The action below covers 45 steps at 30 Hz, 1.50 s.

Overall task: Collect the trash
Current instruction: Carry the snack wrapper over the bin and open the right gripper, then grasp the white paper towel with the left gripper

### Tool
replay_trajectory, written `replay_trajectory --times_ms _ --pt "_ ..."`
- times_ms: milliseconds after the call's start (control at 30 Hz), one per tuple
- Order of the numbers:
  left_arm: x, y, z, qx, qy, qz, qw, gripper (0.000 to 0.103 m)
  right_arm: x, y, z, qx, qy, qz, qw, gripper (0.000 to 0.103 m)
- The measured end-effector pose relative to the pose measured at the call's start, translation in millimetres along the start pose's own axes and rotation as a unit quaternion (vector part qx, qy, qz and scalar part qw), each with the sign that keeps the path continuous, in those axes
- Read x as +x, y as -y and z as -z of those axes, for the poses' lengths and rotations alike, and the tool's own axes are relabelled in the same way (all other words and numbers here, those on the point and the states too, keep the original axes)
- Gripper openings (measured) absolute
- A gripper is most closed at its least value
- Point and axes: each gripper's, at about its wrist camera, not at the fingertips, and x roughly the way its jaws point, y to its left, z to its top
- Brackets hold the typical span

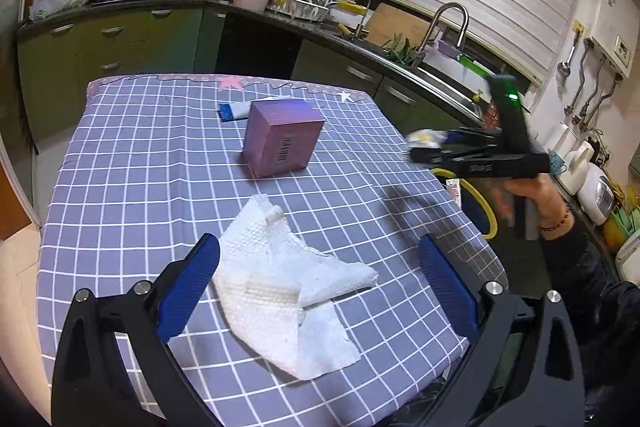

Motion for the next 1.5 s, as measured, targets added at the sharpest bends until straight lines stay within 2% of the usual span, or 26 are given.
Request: replay_trajectory --times_ms 133,300,467,500,533,633,767,1000,1267,1500 --pt "9 6 0 0.001 -0.004 0.007 1.0000 0.094 -35 68 40 0.066 -0.014 0.070 0.995 0.075" --pt "19 16 -1 0.006 -0.012 0.015 0.9998 0.094 -54 135 89 0.135 -0.039 0.129 0.982 0.075" --pt "24 30 -2 0.021 -0.017 0.019 0.9995 0.094 -53 175 126 0.181 -0.062 0.144 0.971 0.077" --pt "24 32 -3 0.024 -0.018 0.018 0.9994 0.094 -50 181 132 0.189 -0.070 0.145 0.969 0.078" --pt "24 33 -3 0.026 -0.019 0.018 0.9993 0.094 -49 186 136 0.195 -0.074 0.147 0.967 0.085" --pt "24 35 -4 0.029 -0.020 0.013 0.9993 0.094 -48 200 149 0.219 -0.076 0.152 0.961 0.086" --pt "24 33 -4 0.030 -0.023 0.007 0.9993 0.095 -59 199 150 0.233 -0.055 0.144 0.960 0.087" --pt "32 27 4 0.035 -0.049 -0.009 0.9981 0.095 -78 156 137 0.206 -0.017 0.117 0.971 0.090" --pt "54 13 10 0.045 -0.083 -0.043 0.9946 0.096 -79 118 122 0.165 -0.012 0.092 0.982 0.091" --pt "77 -5 14 0.049 -0.121 -0.069 0.9890 0.096 -68 102 118 0.143 -0.020 0.076 0.987 0.091"
